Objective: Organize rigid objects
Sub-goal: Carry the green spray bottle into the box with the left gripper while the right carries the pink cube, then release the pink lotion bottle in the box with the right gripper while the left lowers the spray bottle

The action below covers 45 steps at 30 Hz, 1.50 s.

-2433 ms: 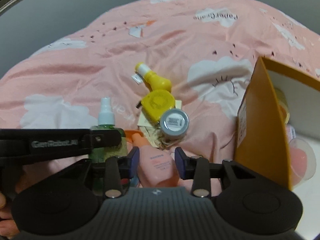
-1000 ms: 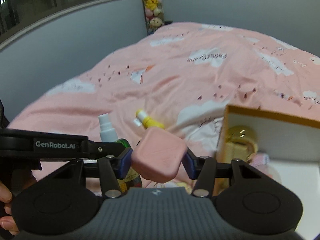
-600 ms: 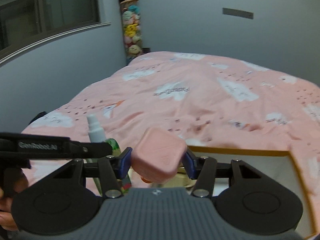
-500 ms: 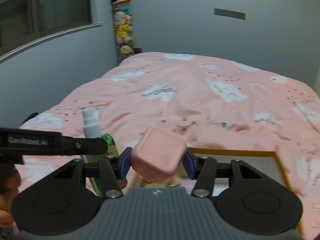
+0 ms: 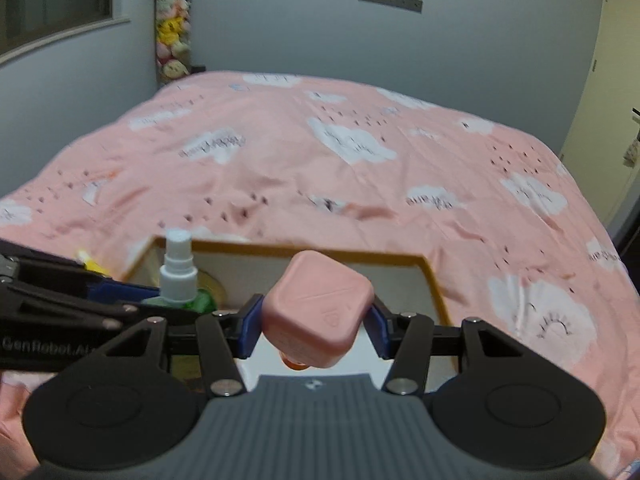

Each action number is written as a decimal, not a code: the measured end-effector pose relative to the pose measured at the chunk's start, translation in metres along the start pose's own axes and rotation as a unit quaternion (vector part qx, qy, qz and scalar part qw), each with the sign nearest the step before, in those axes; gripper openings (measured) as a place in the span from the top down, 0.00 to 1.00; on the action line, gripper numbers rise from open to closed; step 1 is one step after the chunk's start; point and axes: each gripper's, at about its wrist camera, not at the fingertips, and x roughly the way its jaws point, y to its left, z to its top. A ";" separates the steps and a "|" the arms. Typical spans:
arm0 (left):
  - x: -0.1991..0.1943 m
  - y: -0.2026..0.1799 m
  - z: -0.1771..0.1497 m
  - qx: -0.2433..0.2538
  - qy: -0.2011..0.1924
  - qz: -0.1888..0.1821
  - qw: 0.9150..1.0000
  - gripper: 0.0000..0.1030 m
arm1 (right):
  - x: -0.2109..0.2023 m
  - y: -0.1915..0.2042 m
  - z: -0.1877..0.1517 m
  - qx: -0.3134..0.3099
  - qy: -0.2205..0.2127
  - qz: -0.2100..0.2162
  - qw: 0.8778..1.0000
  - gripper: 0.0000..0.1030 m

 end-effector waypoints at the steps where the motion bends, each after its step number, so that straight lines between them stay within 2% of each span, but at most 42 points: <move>1: 0.004 -0.004 -0.001 0.020 0.010 0.003 1.000 0.68 | 0.003 -0.004 -0.003 0.000 0.006 -0.004 1.000 0.49; 3: 0.013 -0.011 -0.004 0.056 0.033 0.007 0.998 0.68 | 0.010 -0.010 -0.006 0.002 0.018 -0.007 1.000 0.49; 5: 0.023 -0.012 -0.006 0.068 0.058 0.005 0.996 0.68 | 0.017 -0.014 -0.009 0.005 0.033 -0.001 0.999 0.49; 10: 0.043 -0.006 -0.013 0.067 0.111 -0.001 0.992 0.68 | 0.035 -0.015 -0.014 0.003 0.074 0.017 0.997 0.49; 15: 0.062 0.007 -0.016 0.031 0.157 -0.020 0.987 0.68 | 0.052 -0.010 -0.020 -0.011 0.128 0.037 0.991 0.49; 23: 0.071 0.021 -0.011 -0.008 0.161 -0.041 0.986 0.68 | 0.089 -0.015 -0.028 0.027 0.197 0.063 0.978 0.49; 31: 0.082 0.037 -0.013 -0.064 0.146 -0.076 0.984 0.67 | 0.103 -0.017 -0.020 0.054 0.203 0.054 0.976 0.48; 36: 0.092 0.041 -0.014 -0.081 0.173 -0.079 0.978 0.66 | 0.115 -0.021 -0.020 0.076 0.214 0.031 0.973 0.48; 42: 0.098 0.039 -0.014 -0.080 0.195 -0.055 0.976 0.59 | 0.120 -0.011 -0.023 0.033 0.238 0.017 0.971 0.50; 45: 0.095 0.037 -0.014 -0.075 0.191 -0.054 0.977 0.48 | 0.121 -0.010 -0.024 0.028 0.243 0.023 0.969 0.51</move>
